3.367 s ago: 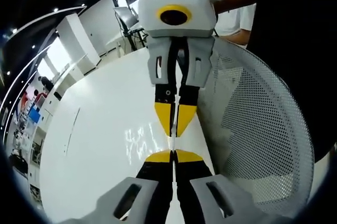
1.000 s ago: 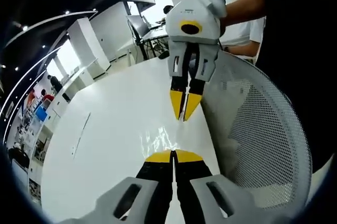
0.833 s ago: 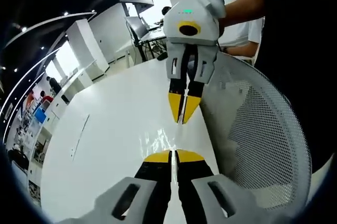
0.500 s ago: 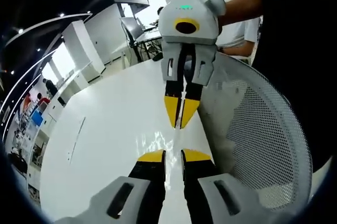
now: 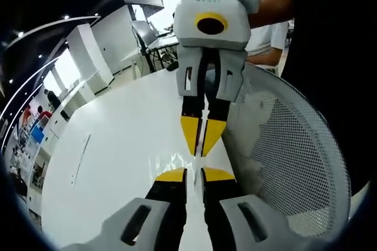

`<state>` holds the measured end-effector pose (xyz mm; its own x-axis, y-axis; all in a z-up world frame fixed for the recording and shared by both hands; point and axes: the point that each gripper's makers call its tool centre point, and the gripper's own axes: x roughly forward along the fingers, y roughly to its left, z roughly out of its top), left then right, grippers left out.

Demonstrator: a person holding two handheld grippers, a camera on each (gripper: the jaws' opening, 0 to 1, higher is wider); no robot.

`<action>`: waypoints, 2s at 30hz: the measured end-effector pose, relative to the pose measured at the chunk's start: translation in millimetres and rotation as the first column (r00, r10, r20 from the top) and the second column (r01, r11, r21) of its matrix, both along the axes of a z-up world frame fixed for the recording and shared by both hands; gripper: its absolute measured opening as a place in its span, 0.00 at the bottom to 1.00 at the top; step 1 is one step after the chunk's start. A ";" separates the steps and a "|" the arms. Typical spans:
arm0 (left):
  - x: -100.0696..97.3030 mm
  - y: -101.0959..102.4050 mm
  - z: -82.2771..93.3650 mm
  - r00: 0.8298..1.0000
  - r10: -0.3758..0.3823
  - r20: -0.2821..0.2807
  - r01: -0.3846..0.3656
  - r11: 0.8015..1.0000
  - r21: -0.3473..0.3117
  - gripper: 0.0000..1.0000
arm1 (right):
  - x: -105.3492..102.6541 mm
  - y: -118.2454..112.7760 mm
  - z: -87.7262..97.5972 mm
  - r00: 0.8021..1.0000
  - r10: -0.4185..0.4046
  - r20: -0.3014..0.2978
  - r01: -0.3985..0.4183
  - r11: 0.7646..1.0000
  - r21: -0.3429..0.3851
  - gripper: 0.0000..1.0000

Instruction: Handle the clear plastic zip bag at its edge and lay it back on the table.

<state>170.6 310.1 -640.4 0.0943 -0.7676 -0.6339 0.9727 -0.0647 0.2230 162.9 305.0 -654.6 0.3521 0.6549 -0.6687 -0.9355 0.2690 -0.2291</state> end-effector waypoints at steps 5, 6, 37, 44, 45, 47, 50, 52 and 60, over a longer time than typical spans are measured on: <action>-2.0 -2.1 -2.2 1.000 -0.008 -0.003 0.008 1.000 0.002 0.02 | -0.5 3.0 1.3 1.000 0.005 -0.001 -0.005 1.000 0.004 0.00; -2.2 -2.6 -2.3 1.000 -0.009 -0.003 0.009 1.000 0.002 0.00 | -0.5 3.4 1.4 1.000 0.006 -0.001 -0.006 1.000 0.004 0.00; -4.4 2.6 -4.4 1.000 0.006 -0.026 -0.006 1.000 0.011 0.00 | -1.9 7.6 2.8 1.000 0.024 0.007 -0.024 1.000 0.015 0.00; -3.7 4.4 -2.9 0.999 0.015 -0.029 -0.015 1.000 0.008 0.00 | -1.2 8.4 3.2 1.000 0.027 0.012 -0.027 1.000 0.013 0.00; -3.7 4.5 -2.8 0.999 0.015 -0.029 -0.015 1.000 0.008 0.00 | -1.2 8.6 3.2 1.000 0.027 0.010 -0.027 1.000 0.013 0.00; -3.7 4.8 -2.6 0.999 0.015 -0.029 -0.015 1.000 0.008 0.00 | -1.1 8.7 3.3 1.000 0.028 0.012 -0.028 1.000 0.013 0.00; -3.8 5.2 -2.6 0.999 0.015 -0.031 -0.015 1.000 0.007 0.00 | -1.4 9.0 3.1 1.000 0.027 0.011 -0.027 1.000 0.015 0.00; -3.8 5.6 -2.6 0.999 0.016 -0.031 -0.016 1.000 0.008 0.00 | -1.5 8.8 3.0 1.000 0.027 0.011 -0.027 1.000 0.014 0.00; -4.2 6.4 -1.3 0.999 0.019 -0.031 -0.019 1.000 0.004 0.00 | -1.4 8.0 3.0 1.000 0.024 0.010 -0.024 1.000 0.018 0.00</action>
<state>166.5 316.5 -641.7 0.0893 -0.7632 -0.6399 0.9802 -0.0466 0.1925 161.5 313.0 -651.6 0.3424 0.6755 -0.6530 -0.9395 0.2508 -0.2331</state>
